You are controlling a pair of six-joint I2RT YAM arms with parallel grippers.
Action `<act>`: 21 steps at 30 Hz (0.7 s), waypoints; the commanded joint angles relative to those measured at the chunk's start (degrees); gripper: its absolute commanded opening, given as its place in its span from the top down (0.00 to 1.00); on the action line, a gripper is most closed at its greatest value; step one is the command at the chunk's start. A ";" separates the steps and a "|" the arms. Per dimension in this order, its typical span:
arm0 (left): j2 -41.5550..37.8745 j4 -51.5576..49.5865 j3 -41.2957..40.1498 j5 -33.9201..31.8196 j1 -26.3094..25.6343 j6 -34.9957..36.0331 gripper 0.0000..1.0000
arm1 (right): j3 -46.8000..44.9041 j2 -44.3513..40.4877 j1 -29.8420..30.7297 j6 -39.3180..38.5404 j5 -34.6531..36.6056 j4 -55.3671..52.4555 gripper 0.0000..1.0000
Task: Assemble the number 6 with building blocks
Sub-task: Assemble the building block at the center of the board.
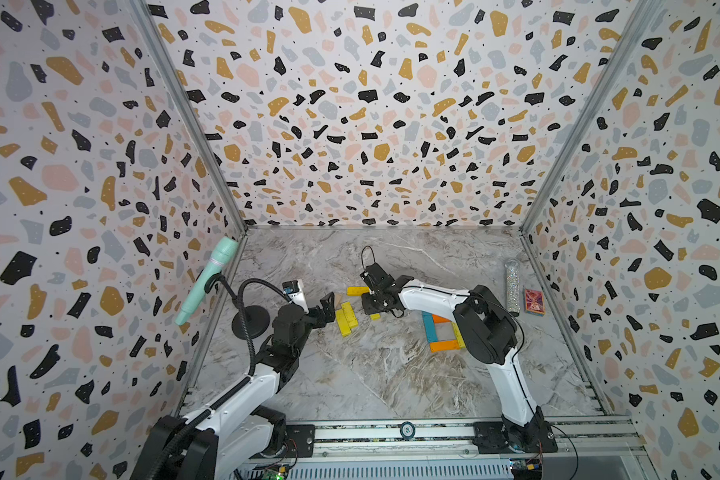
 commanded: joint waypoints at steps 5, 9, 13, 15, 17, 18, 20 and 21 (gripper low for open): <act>4.43 4.01 0.45 6.48 0.23 0.40 0.34 | 1.83 -2.49 0.09 -0.44 -0.21 -1.90 0.45; 9.83 1.93 3.36 10.07 0.22 0.21 0.51 | -1.19 -8.11 -0.85 -1.56 -1.64 -0.56 0.36; 15.36 -0.49 7.90 14.07 -0.73 -0.15 0.80 | -7.57 -14.88 -3.07 -3.21 -2.59 1.94 0.33; 17.41 -1.90 9.80 13.07 -2.06 0.12 0.89 | -10.19 -16.78 -4.79 -4.50 -3.52 2.51 0.31; 19.39 -4.18 12.02 10.76 -4.15 0.26 0.92 | -12.13 -17.97 -5.91 -6.09 -3.17 2.69 0.29; 20.64 -5.39 13.17 9.53 -5.09 0.30 0.93 | -12.78 -18.34 -6.52 -6.49 -2.52 2.39 0.28; 22.80 -6.49 14.59 7.79 -6.68 -0.08 0.96 | -14.27 -19.09 -7.90 -6.86 -2.41 2.92 0.27; 23.92 -6.80 15.04 7.26 -7.22 -0.46 0.97 | -15.38 -19.48 -8.68 -7.04 -3.02 3.95 0.26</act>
